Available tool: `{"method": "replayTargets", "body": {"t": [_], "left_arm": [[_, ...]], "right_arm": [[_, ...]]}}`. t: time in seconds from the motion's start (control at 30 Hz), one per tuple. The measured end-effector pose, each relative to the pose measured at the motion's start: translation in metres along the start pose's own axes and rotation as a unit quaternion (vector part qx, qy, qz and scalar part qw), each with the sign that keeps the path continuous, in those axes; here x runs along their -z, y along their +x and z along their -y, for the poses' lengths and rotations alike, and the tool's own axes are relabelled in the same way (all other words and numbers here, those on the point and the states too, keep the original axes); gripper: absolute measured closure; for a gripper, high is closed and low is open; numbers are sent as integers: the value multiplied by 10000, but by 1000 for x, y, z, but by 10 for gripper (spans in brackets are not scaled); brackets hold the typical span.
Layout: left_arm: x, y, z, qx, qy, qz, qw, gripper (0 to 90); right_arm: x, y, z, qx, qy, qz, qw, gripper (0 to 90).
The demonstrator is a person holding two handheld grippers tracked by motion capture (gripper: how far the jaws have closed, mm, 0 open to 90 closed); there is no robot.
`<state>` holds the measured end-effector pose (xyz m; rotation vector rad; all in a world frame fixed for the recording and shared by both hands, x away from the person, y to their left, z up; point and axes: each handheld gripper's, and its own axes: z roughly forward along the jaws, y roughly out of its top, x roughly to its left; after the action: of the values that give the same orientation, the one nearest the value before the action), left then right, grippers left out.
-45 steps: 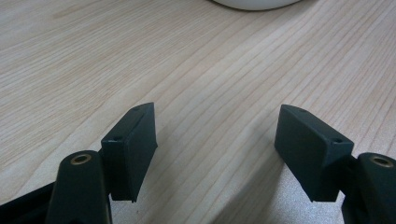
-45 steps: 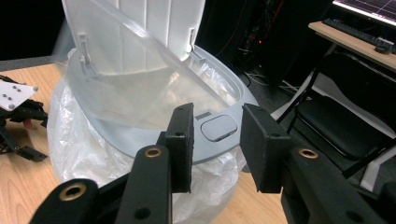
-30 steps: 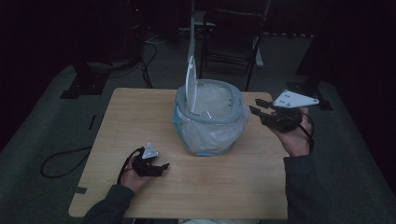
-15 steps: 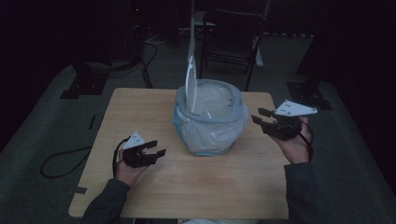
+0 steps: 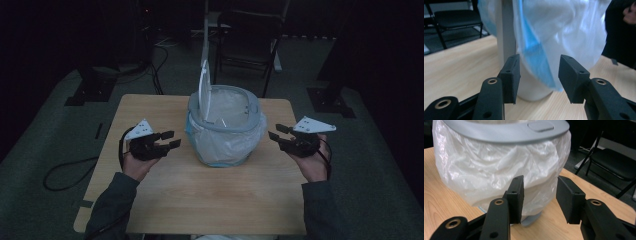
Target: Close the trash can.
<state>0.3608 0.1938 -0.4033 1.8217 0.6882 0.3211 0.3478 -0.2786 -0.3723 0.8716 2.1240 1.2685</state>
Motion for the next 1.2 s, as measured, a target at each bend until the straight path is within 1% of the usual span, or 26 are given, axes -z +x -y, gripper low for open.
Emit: {"method": "replayTargets", "body": {"t": [0.03, 0.2, 0.27, 0.37, 0.57, 0.73, 0.83, 0.97, 1.0, 1.03, 1.07, 1.1, 1.17, 1.2], "left_arm": [[-2, 2, -12, -6, -49, 78, 10000, 535], [-2, 8, -29, 9, -200, 100, 9998, 535], [-1, 9, -38, 14, -235, 110, 9997, 531], [0, 10, -52, 7, -356, 141, 9993, 530], [-4, 9, -77, -111, -474, 180, 9987, 543], [-10, 11, -89, -157, -489, 213, 9985, 566], [-13, 11, -95, -255, -485, 257, 9982, 626], [-16, 10, -101, -265, -552, 353, 9975, 653], [-16, 10, -103, -292, -576, 378, 9972, 671], [-16, 10, -103, -292, -576, 378, 9972, 688], [-16, 10, -105, -317, -629, 389, 9968, 688], [-16, 9, -106, -299, -659, 396, 9966, 699], [-18, 9, -109, -300, -674, 404, 9965, 724], [-18, 9, -110, -295, -672, 392, 9965, 757]], "right_arm": [[-1, -1, 5, -33, 14, 0, 10000, 560], [-4, 0, 17, -122, 46, 0, 9999, 553], [-6, 0, 22, -123, 93, 2, 9999, 547], [-11, 3, 30, -116, 197, 18, 9997, 541], [-16, 5, 48, -259, 273, -40, 9993, 547], [-20, 6, 62, -388, 335, -50, 9987, 547], [-21, 6, 70, -475, 343, -56, 9983, 547], [-24, 9, 82, -533, 403, -48, 9978, 527], [-25, 10, 85, -562, 426, -61, 9975, 522], [-25, 10, 85, -562, 426, -61, 9975, 522], [-26, 11, 89, -580, 445, -59, 9973, 513], [-28, 12, 93, -595, 486, -49, 9970, 511], [-30, 13, 99, -644, 536, -51, 9965, 509], [-31, 14, 105, -684, 570, -51, 9960, 509]]}}
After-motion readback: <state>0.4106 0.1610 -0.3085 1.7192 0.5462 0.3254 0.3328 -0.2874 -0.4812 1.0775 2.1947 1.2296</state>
